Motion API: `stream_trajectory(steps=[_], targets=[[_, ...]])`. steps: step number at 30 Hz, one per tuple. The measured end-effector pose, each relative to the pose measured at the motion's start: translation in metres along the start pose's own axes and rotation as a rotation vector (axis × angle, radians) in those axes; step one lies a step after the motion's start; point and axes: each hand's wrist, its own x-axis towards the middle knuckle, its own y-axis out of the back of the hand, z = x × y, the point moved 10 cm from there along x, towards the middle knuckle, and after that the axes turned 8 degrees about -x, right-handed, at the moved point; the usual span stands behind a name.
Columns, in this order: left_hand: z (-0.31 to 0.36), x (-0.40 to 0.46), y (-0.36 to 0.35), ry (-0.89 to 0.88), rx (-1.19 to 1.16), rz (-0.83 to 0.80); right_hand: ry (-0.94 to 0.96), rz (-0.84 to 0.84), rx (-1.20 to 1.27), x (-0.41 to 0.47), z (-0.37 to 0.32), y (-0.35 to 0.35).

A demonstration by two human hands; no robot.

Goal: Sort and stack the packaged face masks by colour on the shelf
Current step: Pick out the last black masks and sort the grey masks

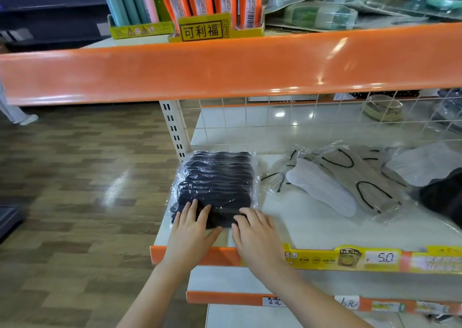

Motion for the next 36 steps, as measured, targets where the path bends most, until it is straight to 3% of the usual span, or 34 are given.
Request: stream_trajectory(steps=[11, 15, 21, 36], targets=[[0.061, -0.005, 0.015, -0.127, 0.011, 0.161, 0.003, -0.01, 0.113, 0.004, 0.009, -0.002], [0.091, -0.003, 0.016, -0.115, -0.048, 0.136, -0.034, -0.023, 0.138, 0.006, 0.029, 0.015], [0.149, 0.008, 0.012, -0.185, -0.116, 0.193, -0.074, 0.036, 0.054, -0.002, 0.097, 0.04], [0.339, 0.033, -0.036, -0.361, -0.224, 0.119, -0.257, 0.069, -0.064, -0.048, 0.303, 0.086]])
